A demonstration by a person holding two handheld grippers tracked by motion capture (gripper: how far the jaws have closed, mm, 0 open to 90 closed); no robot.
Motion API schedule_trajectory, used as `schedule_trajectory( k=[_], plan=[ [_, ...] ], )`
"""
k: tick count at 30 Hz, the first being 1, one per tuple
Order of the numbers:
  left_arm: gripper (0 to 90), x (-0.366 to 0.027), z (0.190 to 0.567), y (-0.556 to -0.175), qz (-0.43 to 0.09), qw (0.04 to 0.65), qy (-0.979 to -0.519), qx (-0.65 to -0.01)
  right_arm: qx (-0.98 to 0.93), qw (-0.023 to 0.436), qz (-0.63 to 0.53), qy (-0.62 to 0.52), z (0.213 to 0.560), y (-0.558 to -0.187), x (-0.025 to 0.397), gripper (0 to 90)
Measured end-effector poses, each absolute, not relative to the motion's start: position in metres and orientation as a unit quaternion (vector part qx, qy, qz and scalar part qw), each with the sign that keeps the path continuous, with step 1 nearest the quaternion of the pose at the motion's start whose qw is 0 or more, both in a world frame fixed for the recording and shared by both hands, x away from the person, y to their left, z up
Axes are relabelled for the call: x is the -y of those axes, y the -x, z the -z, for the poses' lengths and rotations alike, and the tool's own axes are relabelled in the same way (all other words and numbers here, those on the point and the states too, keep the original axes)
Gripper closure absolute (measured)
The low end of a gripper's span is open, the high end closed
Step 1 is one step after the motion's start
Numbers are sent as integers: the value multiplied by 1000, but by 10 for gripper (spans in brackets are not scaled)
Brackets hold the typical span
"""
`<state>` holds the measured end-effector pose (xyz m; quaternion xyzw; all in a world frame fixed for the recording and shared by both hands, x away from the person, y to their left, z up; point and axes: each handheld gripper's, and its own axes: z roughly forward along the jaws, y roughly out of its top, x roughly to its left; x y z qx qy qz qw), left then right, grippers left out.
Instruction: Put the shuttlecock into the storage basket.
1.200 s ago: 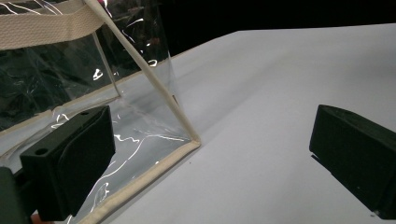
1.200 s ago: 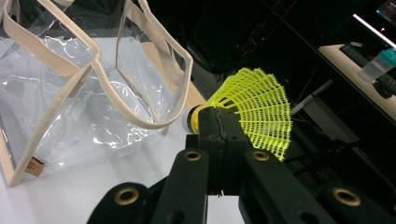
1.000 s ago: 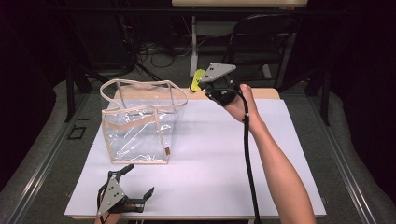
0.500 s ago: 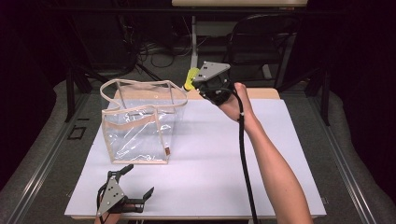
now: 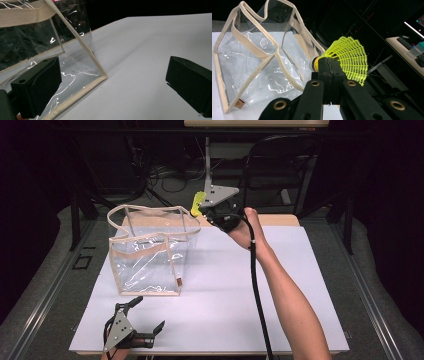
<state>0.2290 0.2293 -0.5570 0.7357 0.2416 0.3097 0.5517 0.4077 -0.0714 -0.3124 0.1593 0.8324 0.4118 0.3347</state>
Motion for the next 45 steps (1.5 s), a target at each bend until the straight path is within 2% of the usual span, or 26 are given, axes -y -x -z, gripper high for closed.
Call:
schedule_trajectory(
  k=[45],
  plan=[
    [2, -229, 557, -229, -309, 552, -736, -242, -848, 320, -397, -146, 323, -417, 39, 900]
  ],
)
